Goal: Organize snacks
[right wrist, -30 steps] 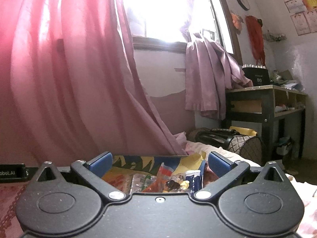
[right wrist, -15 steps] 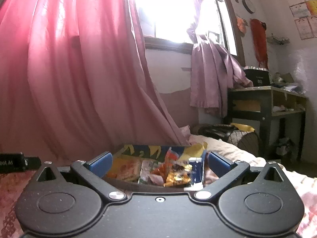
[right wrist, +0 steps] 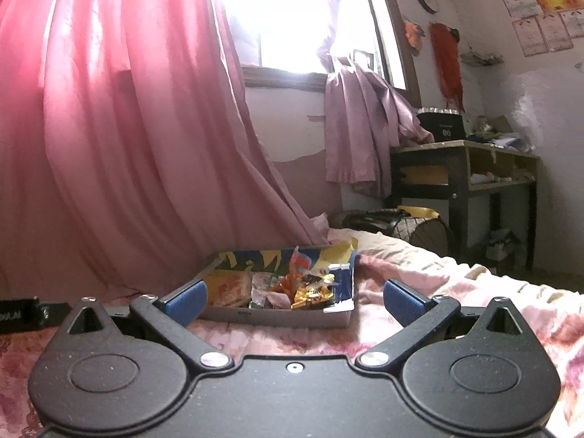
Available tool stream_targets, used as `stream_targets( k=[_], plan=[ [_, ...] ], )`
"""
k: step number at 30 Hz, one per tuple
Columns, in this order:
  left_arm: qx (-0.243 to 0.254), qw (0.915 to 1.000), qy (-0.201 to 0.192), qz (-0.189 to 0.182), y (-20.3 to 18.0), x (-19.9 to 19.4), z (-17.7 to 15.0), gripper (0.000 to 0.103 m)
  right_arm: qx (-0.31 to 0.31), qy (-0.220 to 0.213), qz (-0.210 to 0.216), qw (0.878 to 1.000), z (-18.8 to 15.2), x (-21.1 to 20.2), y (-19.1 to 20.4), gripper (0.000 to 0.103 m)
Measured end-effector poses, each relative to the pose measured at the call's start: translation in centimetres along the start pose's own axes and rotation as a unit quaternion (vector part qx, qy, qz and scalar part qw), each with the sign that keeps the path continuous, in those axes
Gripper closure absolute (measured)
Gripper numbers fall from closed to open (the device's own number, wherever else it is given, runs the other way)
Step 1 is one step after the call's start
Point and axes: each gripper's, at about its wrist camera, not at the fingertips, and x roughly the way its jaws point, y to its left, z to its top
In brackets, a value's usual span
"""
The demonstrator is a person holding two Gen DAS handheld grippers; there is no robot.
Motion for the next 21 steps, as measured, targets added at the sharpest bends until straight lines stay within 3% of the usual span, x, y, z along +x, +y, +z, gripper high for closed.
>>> stream_targets(
  k=[13,21],
  plan=[
    [0.044,0.9987,-0.021,0.009,1.2,-2.2,-0.5,0.000,-0.032,0.039,0.001,0.999,-1.3,-2.3,2.4,0.001],
    [0.058,0.9983,-0.007,0.002,0.8,-1.8,-1.3,0.000,-0.041,0.047,0.004,0.998,-1.7,-2.8,2.6,0.001]
  ],
)
